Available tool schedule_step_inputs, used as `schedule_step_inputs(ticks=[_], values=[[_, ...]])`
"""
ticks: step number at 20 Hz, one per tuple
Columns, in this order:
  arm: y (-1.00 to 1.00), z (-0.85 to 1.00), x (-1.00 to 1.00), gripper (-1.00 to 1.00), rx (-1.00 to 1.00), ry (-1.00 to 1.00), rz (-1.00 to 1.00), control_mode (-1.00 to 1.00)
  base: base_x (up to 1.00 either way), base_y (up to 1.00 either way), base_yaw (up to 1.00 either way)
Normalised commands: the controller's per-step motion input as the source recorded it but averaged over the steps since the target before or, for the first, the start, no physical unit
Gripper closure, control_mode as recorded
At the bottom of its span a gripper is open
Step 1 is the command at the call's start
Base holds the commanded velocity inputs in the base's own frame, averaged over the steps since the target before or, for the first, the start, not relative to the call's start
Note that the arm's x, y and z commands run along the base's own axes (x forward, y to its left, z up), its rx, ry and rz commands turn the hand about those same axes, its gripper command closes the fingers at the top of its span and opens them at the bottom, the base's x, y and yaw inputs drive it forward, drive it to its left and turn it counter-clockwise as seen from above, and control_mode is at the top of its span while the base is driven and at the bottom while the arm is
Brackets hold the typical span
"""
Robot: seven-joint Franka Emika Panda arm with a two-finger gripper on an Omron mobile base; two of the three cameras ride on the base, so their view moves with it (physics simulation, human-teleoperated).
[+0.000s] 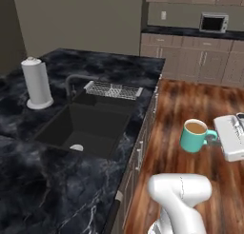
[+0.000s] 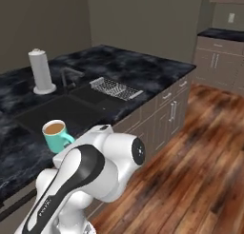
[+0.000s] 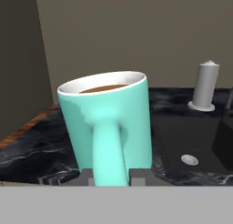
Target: Pick up the brewed coffee from the coffee machine and place it next to the breakfast plate on the dining counter.
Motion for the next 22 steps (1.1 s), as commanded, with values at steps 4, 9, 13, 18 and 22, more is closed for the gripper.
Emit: schedule_step_inputs(ticks=[4,9,13,18,22], values=[[0.00,0.00,0.00,1.00,0.00,0.00,0.00,1.00,-0.58,0.84,0.69],[0.00,0.00,0.00,1.00,0.00,0.00,0.00,1.00,-0.62,0.99,0.69],[0.00,0.00,0.00,1.00,0.00,0.00,0.00,1.00,-0.56,0.44,0.83],[0.00,0.00,0.00,1.00,0.00,0.00,0.00,1.00,-0.99,0.00,0.72],[0.00,0.00,0.00,1.00,0.00,0.00,0.00,1.00,-1.00,0.14,0.64]])
